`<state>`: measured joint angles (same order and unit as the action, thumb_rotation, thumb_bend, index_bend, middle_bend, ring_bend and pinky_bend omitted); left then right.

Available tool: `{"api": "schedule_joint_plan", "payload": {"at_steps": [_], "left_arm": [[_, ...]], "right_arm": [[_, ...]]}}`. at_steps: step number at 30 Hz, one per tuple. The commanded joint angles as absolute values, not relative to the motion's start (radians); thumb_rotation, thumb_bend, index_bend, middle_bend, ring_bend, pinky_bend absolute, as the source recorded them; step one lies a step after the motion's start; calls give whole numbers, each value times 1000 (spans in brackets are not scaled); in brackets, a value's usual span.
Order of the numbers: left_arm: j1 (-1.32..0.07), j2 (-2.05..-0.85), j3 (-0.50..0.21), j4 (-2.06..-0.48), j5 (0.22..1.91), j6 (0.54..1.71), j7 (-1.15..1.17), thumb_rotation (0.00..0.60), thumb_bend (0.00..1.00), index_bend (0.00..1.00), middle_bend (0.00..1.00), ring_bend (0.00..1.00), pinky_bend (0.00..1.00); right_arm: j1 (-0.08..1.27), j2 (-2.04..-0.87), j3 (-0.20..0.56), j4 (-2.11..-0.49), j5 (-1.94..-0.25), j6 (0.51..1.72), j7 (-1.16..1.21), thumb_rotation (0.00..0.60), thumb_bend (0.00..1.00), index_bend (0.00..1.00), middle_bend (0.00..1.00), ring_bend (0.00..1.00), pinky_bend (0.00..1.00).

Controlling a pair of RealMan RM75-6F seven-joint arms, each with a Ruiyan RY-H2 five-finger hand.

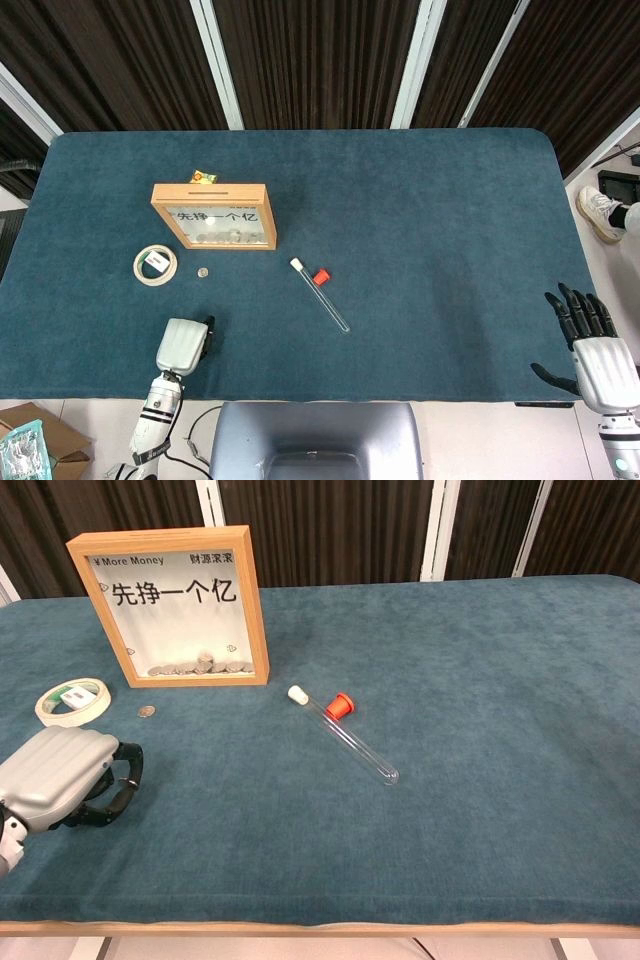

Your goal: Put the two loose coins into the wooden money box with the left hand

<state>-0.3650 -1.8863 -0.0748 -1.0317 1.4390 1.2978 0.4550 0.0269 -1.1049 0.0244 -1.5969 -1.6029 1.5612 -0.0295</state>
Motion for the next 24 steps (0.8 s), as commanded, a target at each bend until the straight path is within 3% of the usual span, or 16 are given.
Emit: {"api": "schedule_joint_plan", "payload": {"at_steps": [1, 14, 24], "left_arm": [[-365, -1885, -74, -1034, 1443, 1304, 453, 600, 412, 559, 1000, 1000, 1000], [-364, -1879, -73, -1040, 1452, 1321, 446, 600, 412, 563, 1000, 1000, 1000], [-365, -1888, -79, -1024, 1449, 1328, 436, 600, 469, 664, 1000, 1000, 1000]], "right_arm": [[27, -1105, 24, -1597, -1604, 1560, -31, 600, 114, 0, 0, 0, 0], [29, -1105, 22, -1601, -1602, 1551, -42, 600, 114, 0, 0, 0, 0], [30, -1105, 21, -1601, -1602, 1549, -43, 600, 114, 0, 0, 0, 0]]}}
